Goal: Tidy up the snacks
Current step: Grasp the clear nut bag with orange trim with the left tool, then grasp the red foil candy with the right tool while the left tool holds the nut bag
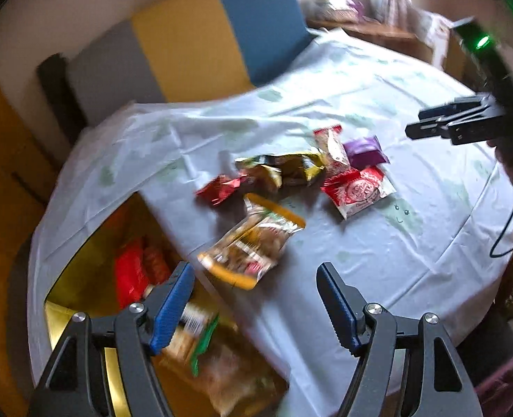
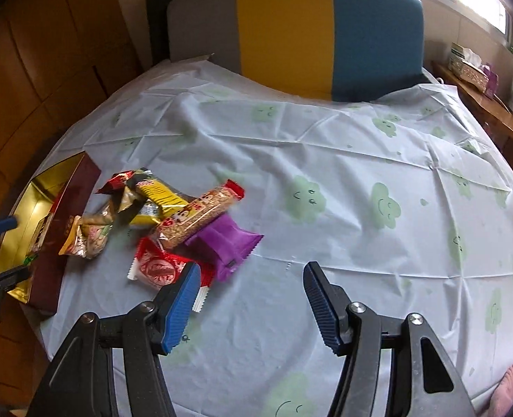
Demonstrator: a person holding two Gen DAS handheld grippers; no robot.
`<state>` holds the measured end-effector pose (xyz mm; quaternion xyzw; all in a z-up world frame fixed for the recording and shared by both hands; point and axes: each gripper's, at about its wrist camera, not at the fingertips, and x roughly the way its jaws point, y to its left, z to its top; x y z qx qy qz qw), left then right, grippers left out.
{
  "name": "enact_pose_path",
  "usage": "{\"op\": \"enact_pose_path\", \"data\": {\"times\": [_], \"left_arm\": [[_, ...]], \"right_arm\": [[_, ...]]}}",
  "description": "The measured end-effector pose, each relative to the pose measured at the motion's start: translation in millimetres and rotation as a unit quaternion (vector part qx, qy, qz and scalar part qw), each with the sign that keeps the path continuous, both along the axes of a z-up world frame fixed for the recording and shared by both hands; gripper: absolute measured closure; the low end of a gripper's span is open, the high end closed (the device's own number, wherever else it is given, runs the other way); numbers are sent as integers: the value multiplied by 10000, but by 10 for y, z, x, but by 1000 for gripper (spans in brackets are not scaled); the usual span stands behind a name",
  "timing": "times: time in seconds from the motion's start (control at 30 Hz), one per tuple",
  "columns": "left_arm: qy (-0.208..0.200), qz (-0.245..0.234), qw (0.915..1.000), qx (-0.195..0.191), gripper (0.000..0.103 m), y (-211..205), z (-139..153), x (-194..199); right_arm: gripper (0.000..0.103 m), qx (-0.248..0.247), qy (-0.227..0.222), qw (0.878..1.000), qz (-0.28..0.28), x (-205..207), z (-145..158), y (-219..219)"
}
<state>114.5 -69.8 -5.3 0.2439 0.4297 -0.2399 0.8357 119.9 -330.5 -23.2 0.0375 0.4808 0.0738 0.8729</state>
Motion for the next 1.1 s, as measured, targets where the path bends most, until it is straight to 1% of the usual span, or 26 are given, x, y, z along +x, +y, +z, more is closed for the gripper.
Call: {"op": "enact_pose_path", "data": {"times": [0.13,0.17,0.23,0.33,0.43,0.5,0.53,0.57,0.6,0.67,0.7,0.73,0.8,0.83,0.93,1.03,1.1], "left_arm": [[280,-150,9989,352,27,-171,-199,253],[335,-159,9982,479,25,-206,-256,317],[477,-268,9956,766,24,-279,-387,434],[675,-376,9913,1065,23,-353,-549,544],[764,-422,9884,1240,23,-406,-658,626],[837,-423,9874,1275,25,-432,-714,680],[953,-422,9871,1217,29,-440,-735,710],[1077,-423,9870,1116,35,-442,-733,737],[1093,-442,9875,1046,42,-449,-713,735],[993,-425,9890,1006,51,-464,-677,712],[988,-403,9897,957,52,-463,-659,707],[1002,-353,9909,828,52,-464,-622,667],[1084,-235,9928,454,53,-456,-541,542],[1066,-204,9933,396,53,-473,-523,474],[996,-120,9949,38,52,-575,-418,131],[869,19,9959,-265,52,-631,-381,-166],[635,148,9976,-253,52,-696,-426,-348]], "right_arm": [[41,152,-72,9999,-22,-8,48,-17],[41,197,-82,9998,-35,-6,56,-26],[41,256,-116,9996,-62,-6,78,-45],[41,362,-174,9991,-95,0,114,-72],[41,420,-218,9988,-102,3,140,-77],[41,426,-254,9987,-95,1,155,-74],[41,413,-272,9987,-95,0,162,-70],[41,395,-287,9988,-89,-1,168,-62],[41,372,-297,9988,-82,-2,170,-55],[41,275,-330,9991,-62,-4,174,-33],[41,237,-343,9991,-50,-6,176,-23],[41,213,-348,9992,-36,-9,175,-17],[41,179,-343,9992,-27,-15,170,-15],[41,152,-334,9993,-29,-17,166,-15],[41,124,-298,9995,-52,-15,154,-26],[41,108,-247,9996,-73,-11,135,-35],[41,91,-225,9997,-76,-15,124,-35]]}}
